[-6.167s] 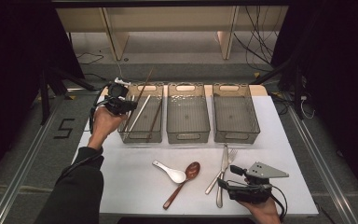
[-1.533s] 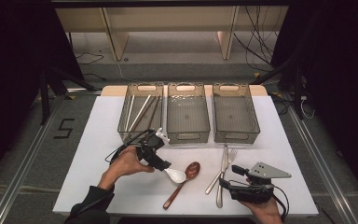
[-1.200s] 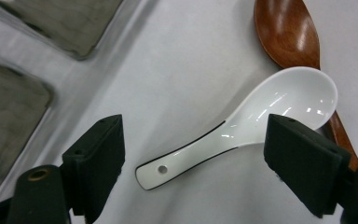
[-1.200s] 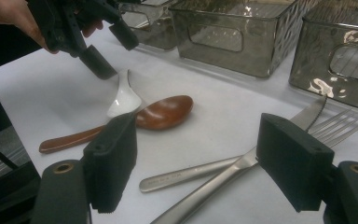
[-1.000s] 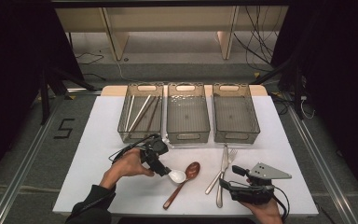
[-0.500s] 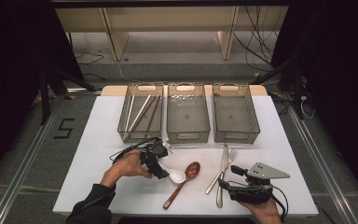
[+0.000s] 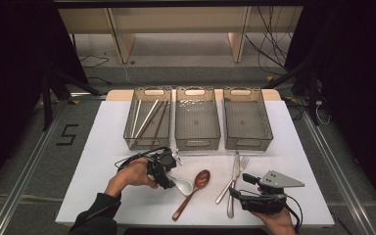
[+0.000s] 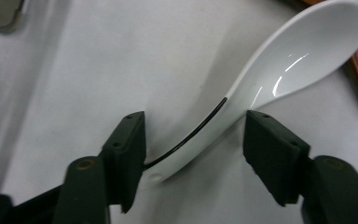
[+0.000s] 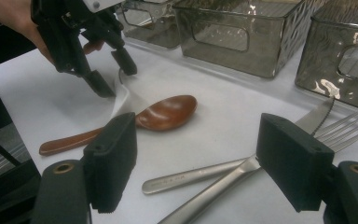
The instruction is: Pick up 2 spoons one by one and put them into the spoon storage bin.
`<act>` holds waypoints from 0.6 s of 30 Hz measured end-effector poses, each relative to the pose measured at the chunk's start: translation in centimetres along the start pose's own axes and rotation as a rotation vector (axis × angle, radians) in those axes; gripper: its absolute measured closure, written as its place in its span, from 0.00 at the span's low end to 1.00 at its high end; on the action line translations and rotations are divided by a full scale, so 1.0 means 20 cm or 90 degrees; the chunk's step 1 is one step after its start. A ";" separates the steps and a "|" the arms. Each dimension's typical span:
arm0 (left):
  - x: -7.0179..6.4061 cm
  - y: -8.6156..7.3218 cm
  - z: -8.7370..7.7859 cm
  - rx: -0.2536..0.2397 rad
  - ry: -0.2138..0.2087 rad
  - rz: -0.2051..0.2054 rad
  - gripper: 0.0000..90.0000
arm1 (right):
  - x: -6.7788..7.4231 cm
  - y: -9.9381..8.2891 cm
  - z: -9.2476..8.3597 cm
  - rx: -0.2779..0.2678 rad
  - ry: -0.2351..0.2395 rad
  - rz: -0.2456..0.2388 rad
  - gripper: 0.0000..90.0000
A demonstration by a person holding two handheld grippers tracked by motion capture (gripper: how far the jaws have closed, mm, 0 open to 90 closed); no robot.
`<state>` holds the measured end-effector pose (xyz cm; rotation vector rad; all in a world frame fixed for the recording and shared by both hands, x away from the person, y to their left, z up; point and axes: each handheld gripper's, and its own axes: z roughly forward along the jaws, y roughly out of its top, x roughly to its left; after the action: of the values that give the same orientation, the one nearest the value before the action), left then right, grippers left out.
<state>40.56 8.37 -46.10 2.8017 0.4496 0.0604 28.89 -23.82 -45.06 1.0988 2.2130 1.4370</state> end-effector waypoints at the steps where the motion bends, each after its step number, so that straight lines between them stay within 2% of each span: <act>1: 0.00 0.00 -0.01 0.007 -0.003 0.012 0.50 | 0.00 0.00 0.00 0.000 0.000 0.001 0.33; 7: -0.03 -0.01 -0.02 0.023 -0.015 0.035 0.66 | 0.00 0.00 0.00 0.000 -0.001 0.000 0.33; 9: -0.04 -0.02 -0.02 0.040 0.002 0.047 0.76 | 0.00 0.00 0.00 0.000 -0.002 -0.001 0.33; 14: -0.05 -0.02 -0.02 0.037 -0.002 0.058 0.86 | 0.00 0.00 0.00 -0.002 -0.002 -0.003 0.33; 18: -0.05 -0.02 -0.02 0.036 -0.008 0.055 0.94 | 0.00 0.00 0.00 -0.001 -0.002 -0.003 0.33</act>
<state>39.44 8.55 -45.89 2.8754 0.3324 0.0503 28.86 -23.83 -44.96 1.0942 2.2098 1.4350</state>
